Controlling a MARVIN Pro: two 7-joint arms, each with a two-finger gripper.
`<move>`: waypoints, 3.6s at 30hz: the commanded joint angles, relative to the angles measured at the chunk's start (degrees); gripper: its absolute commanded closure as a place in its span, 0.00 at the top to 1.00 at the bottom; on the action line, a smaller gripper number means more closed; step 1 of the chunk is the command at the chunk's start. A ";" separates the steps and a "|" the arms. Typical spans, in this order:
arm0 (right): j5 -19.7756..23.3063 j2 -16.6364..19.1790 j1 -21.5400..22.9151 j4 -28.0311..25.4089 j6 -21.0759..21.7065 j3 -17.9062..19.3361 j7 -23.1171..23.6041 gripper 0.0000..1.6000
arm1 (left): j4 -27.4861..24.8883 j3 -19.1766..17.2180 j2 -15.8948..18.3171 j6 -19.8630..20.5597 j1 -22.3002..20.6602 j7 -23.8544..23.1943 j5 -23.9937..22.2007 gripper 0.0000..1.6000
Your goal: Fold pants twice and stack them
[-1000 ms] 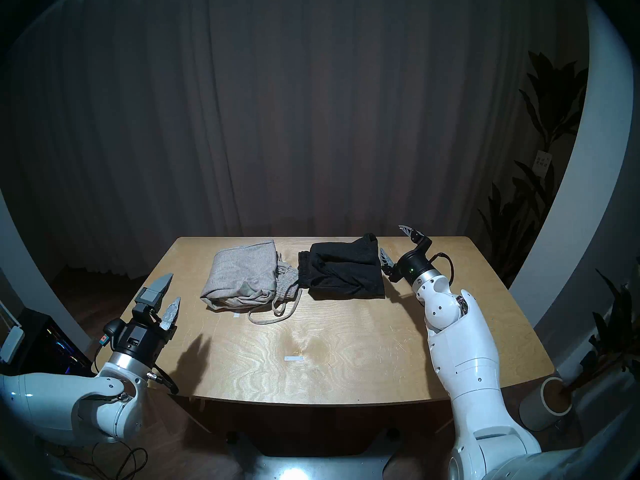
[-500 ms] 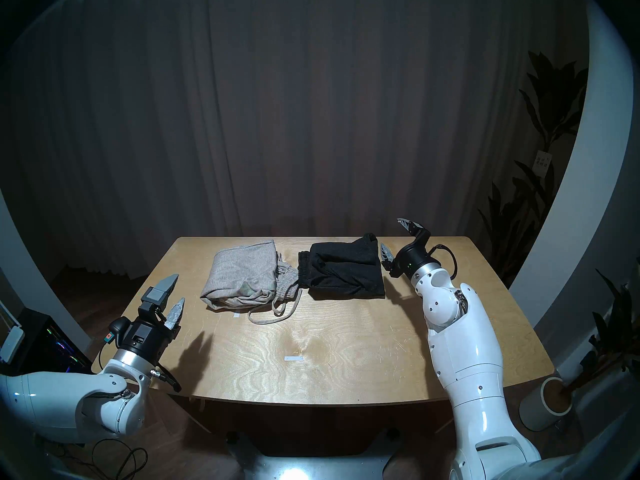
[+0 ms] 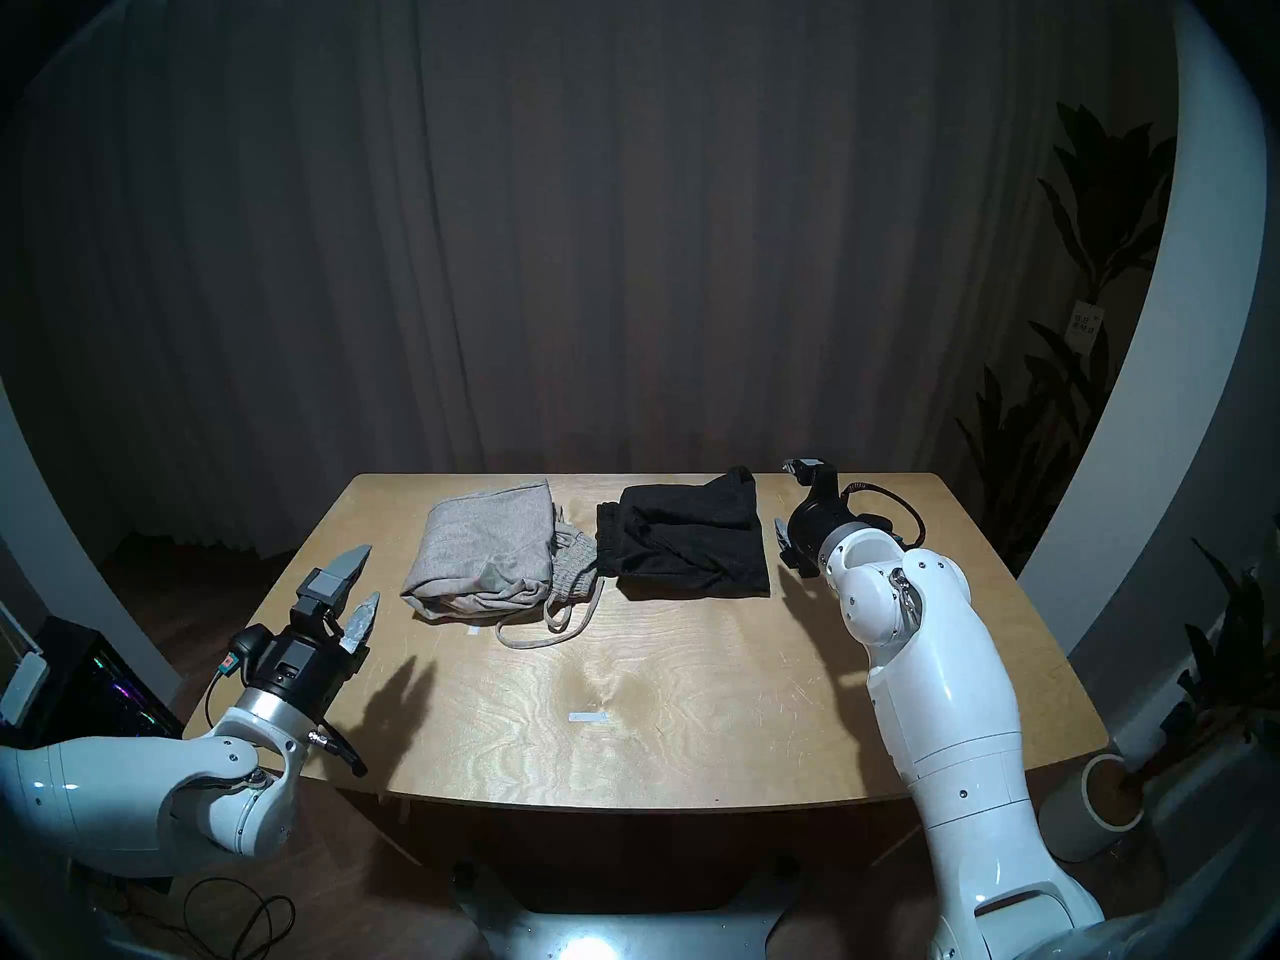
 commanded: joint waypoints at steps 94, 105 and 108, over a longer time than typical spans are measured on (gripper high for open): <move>-10.22 -12.32 21.04 26.79 -16.57 -10.20 7.27 0.00 | 3.07 -1.21 -4.64 1.21 -5.82 13.95 10.93 1.00; -11.21 -15.80 26.23 31.31 -16.61 -13.03 7.73 0.00 | 3.43 -1.48 -3.68 1.13 -5.04 12.94 9.75 1.00; -11.46 -16.70 27.28 32.33 -16.72 -13.73 7.91 0.00 | 3.32 -1.44 -3.23 0.90 -4.73 12.75 9.42 1.00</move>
